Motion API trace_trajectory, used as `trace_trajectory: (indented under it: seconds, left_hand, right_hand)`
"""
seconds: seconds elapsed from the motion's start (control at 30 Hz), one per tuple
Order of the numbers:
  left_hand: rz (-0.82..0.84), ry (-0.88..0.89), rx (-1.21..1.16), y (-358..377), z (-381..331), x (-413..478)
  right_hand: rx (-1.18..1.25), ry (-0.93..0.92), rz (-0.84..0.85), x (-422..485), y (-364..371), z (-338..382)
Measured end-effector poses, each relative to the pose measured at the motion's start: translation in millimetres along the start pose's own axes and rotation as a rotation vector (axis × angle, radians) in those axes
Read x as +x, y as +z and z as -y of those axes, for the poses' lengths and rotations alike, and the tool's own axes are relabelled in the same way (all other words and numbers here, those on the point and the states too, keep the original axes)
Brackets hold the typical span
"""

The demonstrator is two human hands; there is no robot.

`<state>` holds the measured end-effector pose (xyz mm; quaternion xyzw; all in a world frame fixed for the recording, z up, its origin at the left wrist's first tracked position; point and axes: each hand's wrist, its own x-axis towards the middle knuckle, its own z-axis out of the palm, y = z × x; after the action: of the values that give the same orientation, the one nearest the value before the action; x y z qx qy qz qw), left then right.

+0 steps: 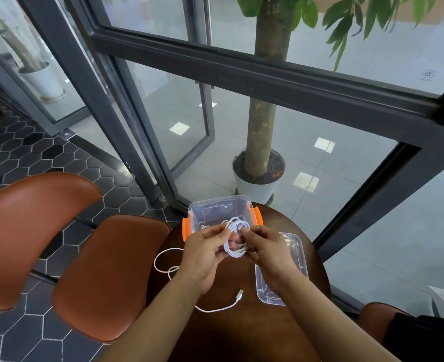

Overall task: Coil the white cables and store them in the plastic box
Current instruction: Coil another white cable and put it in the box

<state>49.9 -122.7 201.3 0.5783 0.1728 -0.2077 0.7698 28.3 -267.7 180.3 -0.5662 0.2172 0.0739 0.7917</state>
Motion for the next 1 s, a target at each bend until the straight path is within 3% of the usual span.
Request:
trace_trajectory:
  seconds: [0.13, 0.37, 0.67, 0.73, 0.83, 1.0]
  left_hand:
    - [-0.020, -0.036, -0.020, -0.4, 3.1, 3.0]
    - [-0.022, -0.101, -0.078, -3.8, 5.9, 14.6]
    - [-0.068, 0.001, 0.176, -16.4, 12.4, 28.2]
    - [-0.139, 0.085, 0.345, -28.5, 17.0, 35.2]
    - [-0.212, 0.273, 0.837, -57.3, 30.0, 51.8]
    - [-0.212, 0.474, 1.352, -90.5, 42.0, 88.0]
  right_hand:
    - [-0.222, -0.104, 0.015, -1.6, -4.0, 2.1]
    - [-0.357, -0.154, -0.067, 4.0, -8.2, 4.7]
    - [-0.470, -0.128, -0.094, 20.1, -10.5, -2.3]
    - [-0.504, -0.123, -0.106, 26.0, -12.2, -4.7]
    - [-0.526, -0.094, -0.120, 36.0, -15.3, -7.7]
    - [-0.533, -0.014, -0.148, 62.3, -14.6, -13.7]
